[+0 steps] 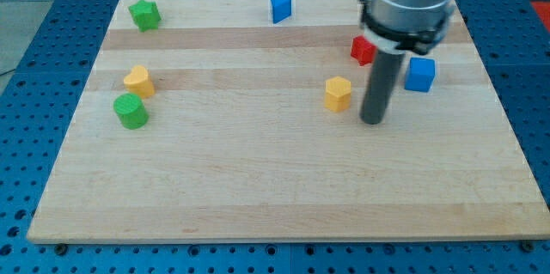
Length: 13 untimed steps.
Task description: Push the yellow hexagon at the bottom left corner of the board
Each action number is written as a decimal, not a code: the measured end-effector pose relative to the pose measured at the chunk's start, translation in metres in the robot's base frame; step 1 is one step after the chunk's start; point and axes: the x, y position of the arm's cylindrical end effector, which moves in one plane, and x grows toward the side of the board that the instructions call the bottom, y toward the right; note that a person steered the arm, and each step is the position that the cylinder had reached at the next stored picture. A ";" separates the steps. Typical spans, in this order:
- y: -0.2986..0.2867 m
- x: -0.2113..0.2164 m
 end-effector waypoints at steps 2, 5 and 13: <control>-0.012 -0.031; 0.015 -0.077; -0.138 0.027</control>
